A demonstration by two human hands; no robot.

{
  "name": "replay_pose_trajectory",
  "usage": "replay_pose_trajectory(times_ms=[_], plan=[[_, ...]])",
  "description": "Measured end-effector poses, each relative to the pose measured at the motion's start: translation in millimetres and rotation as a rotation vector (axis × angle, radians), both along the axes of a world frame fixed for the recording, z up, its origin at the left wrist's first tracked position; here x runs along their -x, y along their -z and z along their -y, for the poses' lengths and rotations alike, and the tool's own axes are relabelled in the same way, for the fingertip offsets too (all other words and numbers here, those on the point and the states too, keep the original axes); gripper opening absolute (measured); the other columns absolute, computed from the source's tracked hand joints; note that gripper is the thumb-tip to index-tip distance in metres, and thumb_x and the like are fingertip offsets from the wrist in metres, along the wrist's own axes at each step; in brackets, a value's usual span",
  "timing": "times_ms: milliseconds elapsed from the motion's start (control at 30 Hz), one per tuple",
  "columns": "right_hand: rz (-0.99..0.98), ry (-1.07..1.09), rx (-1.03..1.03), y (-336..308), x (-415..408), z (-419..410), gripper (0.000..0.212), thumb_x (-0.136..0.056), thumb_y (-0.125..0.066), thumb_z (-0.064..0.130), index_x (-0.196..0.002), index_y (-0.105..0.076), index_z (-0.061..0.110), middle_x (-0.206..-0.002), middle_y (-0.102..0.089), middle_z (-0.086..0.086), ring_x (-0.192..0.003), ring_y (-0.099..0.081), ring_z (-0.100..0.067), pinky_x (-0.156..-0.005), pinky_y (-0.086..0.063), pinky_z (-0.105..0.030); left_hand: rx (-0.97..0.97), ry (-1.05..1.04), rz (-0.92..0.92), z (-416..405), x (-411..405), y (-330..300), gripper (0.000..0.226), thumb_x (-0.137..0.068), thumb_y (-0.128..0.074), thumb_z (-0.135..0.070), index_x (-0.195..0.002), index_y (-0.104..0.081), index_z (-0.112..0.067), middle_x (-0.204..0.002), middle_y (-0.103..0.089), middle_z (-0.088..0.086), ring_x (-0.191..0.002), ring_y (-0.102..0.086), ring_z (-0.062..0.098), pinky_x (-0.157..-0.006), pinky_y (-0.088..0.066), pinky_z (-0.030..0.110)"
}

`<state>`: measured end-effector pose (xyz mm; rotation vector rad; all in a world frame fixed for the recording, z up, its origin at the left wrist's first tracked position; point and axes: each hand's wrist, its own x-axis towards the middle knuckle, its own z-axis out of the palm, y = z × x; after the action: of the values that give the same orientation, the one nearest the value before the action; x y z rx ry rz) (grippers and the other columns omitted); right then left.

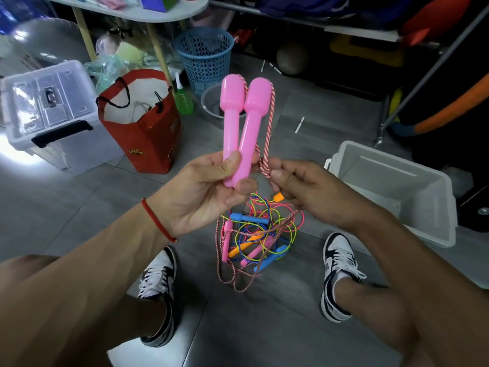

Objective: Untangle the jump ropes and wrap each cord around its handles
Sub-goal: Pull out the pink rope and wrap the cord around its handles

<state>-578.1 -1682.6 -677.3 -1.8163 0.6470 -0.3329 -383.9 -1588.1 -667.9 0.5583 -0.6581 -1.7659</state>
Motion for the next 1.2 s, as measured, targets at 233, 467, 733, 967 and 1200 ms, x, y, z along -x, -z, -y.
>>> replay_pose_trajectory(times_ms=[233,467,733,967,1200], plan=[[-0.158,0.011,0.243,3.9,6.0,1.1,0.038,-0.101,-0.049,0.047,-0.081,-0.058,0.016,-0.06,-0.049,0.014,-0.055,-0.041,-0.004,-0.057,-0.038,-0.029,0.011,-0.073,0.149,3.9,-18.3,2.0,0.026,-0.095,-0.047,-0.015,-0.113,-0.05,0.003,-0.106,-0.054,0.017,-0.064,-0.048,0.01,-0.051,-0.044,0.017],[-0.383,0.014,0.649,-9.8,28.0,14.4,0.032,-0.088,-0.057,0.061,-0.084,-0.056,0.03,-0.062,-0.055,0.014,-0.062,-0.053,-0.007,-0.064,-0.048,-0.034,-0.033,0.008,0.472,4.2,-33.0,18.6,0.039,-0.09,-0.055,-0.018,-0.121,-0.047,0.005,-0.105,-0.05,0.021,-0.059,-0.046,0.017,-0.048,-0.039,0.024],[-0.422,-0.095,0.977,-32.2,49.6,22.6,0.042,-0.089,-0.036,0.063,-0.086,-0.066,0.033,-0.067,-0.045,0.014,-0.07,-0.056,-0.015,-0.059,-0.049,-0.041,-0.048,0.187,0.707,-4.1,-36.0,35.7,0.026,-0.092,-0.053,-0.013,-0.107,-0.052,0.009,-0.091,-0.051,0.018,-0.059,-0.04,0.021,-0.049,-0.04,0.024],[-0.375,-0.264,1.189,-32.2,36.8,-6.1,0.037,-0.092,-0.046,0.055,-0.08,-0.069,0.028,-0.071,-0.059,0.007,-0.063,-0.064,-0.023,-0.047,-0.047,-0.037,-0.026,0.636,1.236,-10.8,-14.0,59.7,0.02,-0.105,-0.046,-0.012,-0.092,-0.051,0.002,-0.068,-0.057,0.009,-0.049,-0.046,0.018,-0.052,-0.041,0.019],[-0.359,-0.34,0.923,-15.4,17.9,-0.3,0.042,-0.082,-0.054,0.069,-0.081,-0.072,0.032,-0.067,-0.057,0.011,-0.066,-0.06,-0.013,-0.054,-0.045,-0.037,0.071,0.914,1.74,-29.1,-20.3,140.3,0.03,-0.09,-0.059,-0.05,-0.114,-0.054,-0.033,-0.071,-0.062,-0.008,-0.06,-0.059,0.014,-0.06,-0.053,0.027]])
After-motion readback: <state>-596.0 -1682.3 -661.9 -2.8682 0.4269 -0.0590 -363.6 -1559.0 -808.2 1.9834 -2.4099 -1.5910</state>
